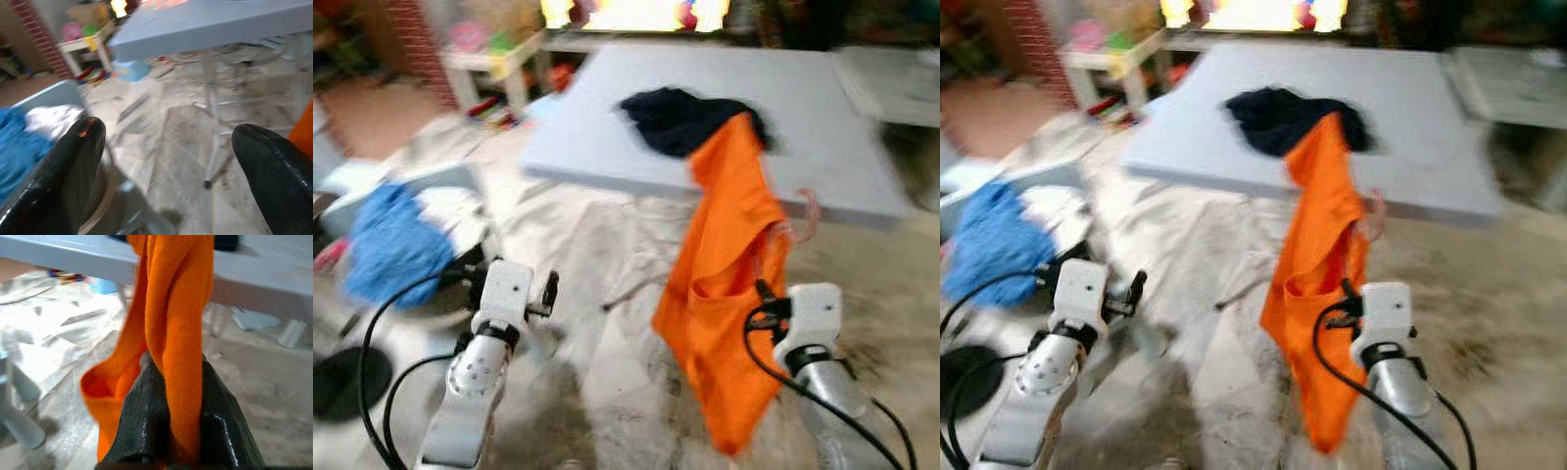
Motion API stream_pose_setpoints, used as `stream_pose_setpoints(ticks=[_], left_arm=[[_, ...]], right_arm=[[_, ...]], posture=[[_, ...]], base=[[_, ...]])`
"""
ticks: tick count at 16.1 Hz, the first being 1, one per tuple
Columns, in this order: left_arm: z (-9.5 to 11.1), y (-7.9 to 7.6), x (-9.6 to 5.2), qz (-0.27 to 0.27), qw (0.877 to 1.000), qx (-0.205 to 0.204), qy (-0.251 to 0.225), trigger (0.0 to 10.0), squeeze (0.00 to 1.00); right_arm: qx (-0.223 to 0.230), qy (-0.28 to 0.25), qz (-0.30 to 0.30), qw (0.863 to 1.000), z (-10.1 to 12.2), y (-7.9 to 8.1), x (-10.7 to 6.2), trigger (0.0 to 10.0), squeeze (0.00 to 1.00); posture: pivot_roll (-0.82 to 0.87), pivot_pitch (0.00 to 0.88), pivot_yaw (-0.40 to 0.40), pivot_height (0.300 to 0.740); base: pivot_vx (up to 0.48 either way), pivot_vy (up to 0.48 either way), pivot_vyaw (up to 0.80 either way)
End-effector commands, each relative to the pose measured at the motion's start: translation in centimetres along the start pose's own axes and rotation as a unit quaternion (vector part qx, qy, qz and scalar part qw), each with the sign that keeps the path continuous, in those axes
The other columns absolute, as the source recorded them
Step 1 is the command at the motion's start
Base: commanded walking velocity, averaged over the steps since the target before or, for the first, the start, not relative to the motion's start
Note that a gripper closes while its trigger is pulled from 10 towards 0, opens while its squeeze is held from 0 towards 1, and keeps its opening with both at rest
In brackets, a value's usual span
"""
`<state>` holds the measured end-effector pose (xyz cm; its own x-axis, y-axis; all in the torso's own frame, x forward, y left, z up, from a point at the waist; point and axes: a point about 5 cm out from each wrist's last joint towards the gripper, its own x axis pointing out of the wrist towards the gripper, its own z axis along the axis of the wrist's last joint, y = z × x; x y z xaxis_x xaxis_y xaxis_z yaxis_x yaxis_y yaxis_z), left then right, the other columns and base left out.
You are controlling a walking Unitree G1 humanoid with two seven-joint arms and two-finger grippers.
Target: Hang hanger
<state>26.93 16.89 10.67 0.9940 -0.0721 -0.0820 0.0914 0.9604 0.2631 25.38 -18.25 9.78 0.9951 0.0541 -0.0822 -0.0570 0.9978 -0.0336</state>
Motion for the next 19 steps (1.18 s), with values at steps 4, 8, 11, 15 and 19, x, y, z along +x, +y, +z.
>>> stream_pose_setpoints(ticks=[4, 8, 11, 15, 19], left_arm=[[-0.1, 0.0, 0.1, 0.004, 1.000, 0.001, 0.006, 10.0, 0.00], [0.0, -0.9, 0.1, -0.010, 1.000, -0.011, 0.001, 10.0, 0.00], [-0.3, -1.0, 0.1, -0.011, 1.000, -0.012, 0.009, 10.0, 0.00], [0.7, -1.4, 1.3, -0.064, 0.998, 0.001, -0.011, 10.0, 0.00], [0.8, -5.4, 2.2, -0.162, 0.986, 0.021, -0.017, 10.0, 0.00]], right_arm=[[0.052, -0.029, 0.019, 0.998, 1.3, 1.1, -0.1, 10.0, 0.00], [0.058, -0.030, 0.017, 0.998, 1.6, 0.8, -0.1, 10.0, 0.00], [0.064, -0.024, 0.019, 0.998, 1.3, 0.9, -0.2, 10.0, 0.00], [0.080, -0.017, 0.282, 0.956, 3.3, 5.7, -2.5, 10.0, 0.00], [0.086, -0.024, 0.335, 0.938, 5.0, 5.9, -2.2, 10.0, 0.00]], posture=[[0.07, 0.094, -0.017, 0.740], [0.06, 0.090, -0.026, 0.740], [0.06, 0.082, -0.032, 0.740], [0.06, 0.075, -0.025, 0.740], [0.04, 0.073, -0.027, 0.740]], base=[[0.000, 0.000, 0.00], [0.000, 0.000, 0.00], [0.000, 0.000, 0.00], [0.000, 0.000, 0.00], [0.000, 0.000, 0.00]])
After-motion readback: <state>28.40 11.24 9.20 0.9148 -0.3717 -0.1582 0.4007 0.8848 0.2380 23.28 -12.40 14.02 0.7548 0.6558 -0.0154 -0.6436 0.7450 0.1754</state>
